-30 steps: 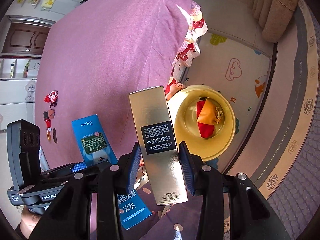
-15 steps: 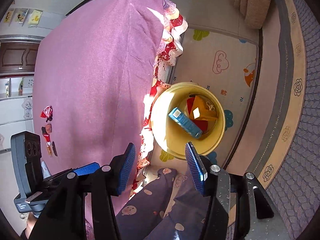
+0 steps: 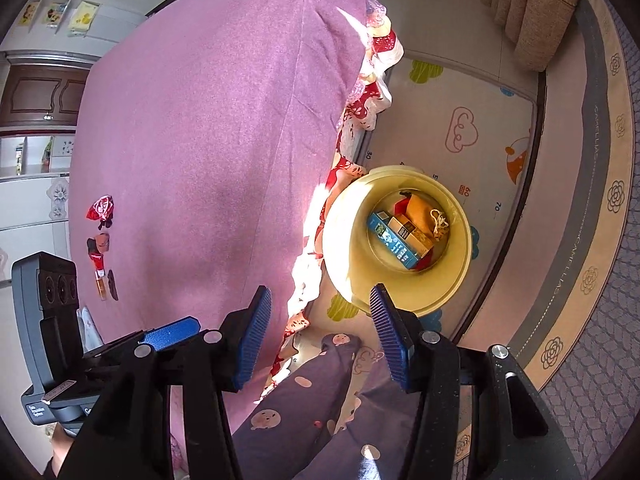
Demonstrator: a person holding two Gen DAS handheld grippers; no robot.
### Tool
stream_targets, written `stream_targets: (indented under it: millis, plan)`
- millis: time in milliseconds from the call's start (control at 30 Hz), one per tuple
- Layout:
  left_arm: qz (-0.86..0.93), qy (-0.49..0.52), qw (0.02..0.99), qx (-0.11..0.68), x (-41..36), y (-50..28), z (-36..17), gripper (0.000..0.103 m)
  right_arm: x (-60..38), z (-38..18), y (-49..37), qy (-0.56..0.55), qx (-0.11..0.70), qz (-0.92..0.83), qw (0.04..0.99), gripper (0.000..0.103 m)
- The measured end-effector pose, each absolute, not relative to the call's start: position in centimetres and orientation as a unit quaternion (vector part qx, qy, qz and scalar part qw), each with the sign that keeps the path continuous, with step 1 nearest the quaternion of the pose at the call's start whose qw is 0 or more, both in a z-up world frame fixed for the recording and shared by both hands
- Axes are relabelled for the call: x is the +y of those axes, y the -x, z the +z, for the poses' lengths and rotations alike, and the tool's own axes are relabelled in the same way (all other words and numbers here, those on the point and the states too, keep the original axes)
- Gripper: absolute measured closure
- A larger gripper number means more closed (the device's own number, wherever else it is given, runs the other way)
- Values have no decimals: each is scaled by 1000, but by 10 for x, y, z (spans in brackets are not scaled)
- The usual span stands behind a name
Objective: Collect trash
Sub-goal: 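Move both tools back over the bed toward the socks and snack wrapper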
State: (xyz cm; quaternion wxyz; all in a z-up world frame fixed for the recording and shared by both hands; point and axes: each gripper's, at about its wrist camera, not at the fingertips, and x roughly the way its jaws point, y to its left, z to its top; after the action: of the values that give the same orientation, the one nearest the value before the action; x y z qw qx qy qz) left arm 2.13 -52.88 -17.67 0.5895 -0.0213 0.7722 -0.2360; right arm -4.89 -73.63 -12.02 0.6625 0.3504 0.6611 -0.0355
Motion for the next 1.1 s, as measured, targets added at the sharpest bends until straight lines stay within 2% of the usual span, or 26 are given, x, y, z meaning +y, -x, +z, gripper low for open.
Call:
stream_targets:
  millis: [400, 1100]
  plan:
    - [-189, 91, 618, 758, -434, -41, -163, 27, -641, -107, -6, -298, 678, 32, 671, 51]
    - [-70, 220, 682, 694, -187, -86, -124, 25, -406, -89, -103, -205, 683, 158, 683, 51]
